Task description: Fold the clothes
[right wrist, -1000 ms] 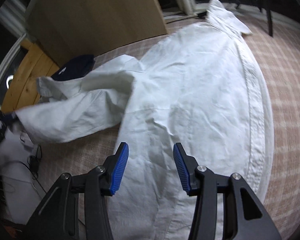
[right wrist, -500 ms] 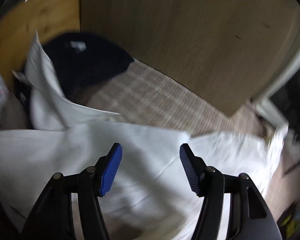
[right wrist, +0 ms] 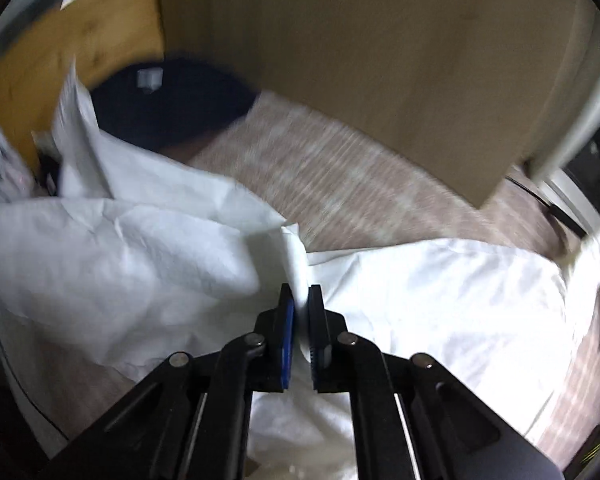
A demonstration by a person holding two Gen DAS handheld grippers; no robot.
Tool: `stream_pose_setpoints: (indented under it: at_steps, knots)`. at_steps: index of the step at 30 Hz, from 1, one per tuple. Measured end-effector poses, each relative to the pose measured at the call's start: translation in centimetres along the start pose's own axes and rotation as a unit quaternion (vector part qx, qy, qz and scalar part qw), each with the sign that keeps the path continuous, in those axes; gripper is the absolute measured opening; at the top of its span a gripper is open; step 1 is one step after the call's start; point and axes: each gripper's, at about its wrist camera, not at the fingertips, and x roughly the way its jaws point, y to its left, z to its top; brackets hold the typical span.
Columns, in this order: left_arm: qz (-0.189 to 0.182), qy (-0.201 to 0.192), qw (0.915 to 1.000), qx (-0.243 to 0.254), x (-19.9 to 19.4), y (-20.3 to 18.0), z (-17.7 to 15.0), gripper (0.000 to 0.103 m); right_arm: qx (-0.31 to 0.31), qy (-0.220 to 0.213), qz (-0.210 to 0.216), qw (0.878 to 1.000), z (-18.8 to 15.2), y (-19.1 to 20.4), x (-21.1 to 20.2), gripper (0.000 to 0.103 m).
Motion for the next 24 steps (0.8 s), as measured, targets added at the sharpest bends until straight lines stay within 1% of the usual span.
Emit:
stream_pose_setpoints:
  at_steps: [1,3,4,7,11,13,15,16,17,18,20,22,23,24]
  knots:
    - [0.007,-0.003,1.0,0.004,-0.4,0.5,0.3,0.007,0.021,-0.015,0.006,1.0,-0.1,-0.7,-1.0,0.006]
    - [0.036,-0.006,0.9992,0.014,-0.7,2.1,1.2,0.007,0.062,-0.043,0.02,0.997,-0.4,-2.2,-2.7,0.006]
    - [0.039,-0.008,0.9991,0.018,-0.6,3.0,1.7,0.007,0.079,-0.052,0.027,0.995,-0.5,-2.6,-3.2,0.006]
    - [0.062,0.006,0.9978,0.025,1.6,5.9,3.5,0.007,0.114,-0.066,0.035,0.991,-0.5,-3.5,-3.6,0.006]
    - [0.061,0.026,0.9973,0.031,5.3,8.8,5.1,0.007,0.127,-0.067,0.026,0.989,-0.3,-3.5,-2.8,0.006]
    - [0.043,0.039,0.9982,0.014,7.8,10.3,5.7,0.007,0.145,-0.063,0.024,0.987,0.0,-4.1,-1.9,0.006]
    - [0.045,0.054,0.9975,0.011,10.7,11.3,6.2,0.012,0.171,-0.058,0.021,0.983,0.1,-4.8,-0.9,0.007]
    - [0.046,0.063,0.9969,0.01,11.9,11.8,6.2,0.014,0.167,-0.056,0.013,0.984,0.2,-4.6,-0.6,0.007]
    - [0.046,0.071,0.9964,0.003,12.7,12.3,6.1,0.019,0.164,-0.053,0.004,0.985,0.3,-4.5,-0.3,0.007]
    - [0.046,0.079,0.9958,-0.005,13.5,12.9,5.9,0.023,0.161,-0.051,-0.004,0.986,0.4,-4.4,-0.1,0.007]
    - [0.052,0.087,0.9944,-0.029,13.7,14.4,5.3,0.024,0.154,-0.046,-0.02,0.987,0.6,-4.1,0.4,0.007]
    - [0.042,0.082,0.9941,-0.057,12.5,15.6,4.2,0.025,0.148,-0.042,-0.035,0.988,0.7,-3.9,0.9,0.007]
    - [0.033,0.073,0.9944,-0.069,11.4,15.8,3.5,0.027,0.152,-0.044,-0.031,0.987,0.6,-4.1,0.6,0.007]
    - [0.021,0.066,0.9948,-0.075,10.6,15.8,2.8,0.032,0.154,-0.044,-0.019,0.987,0.5,-4.2,0.4,0.007]
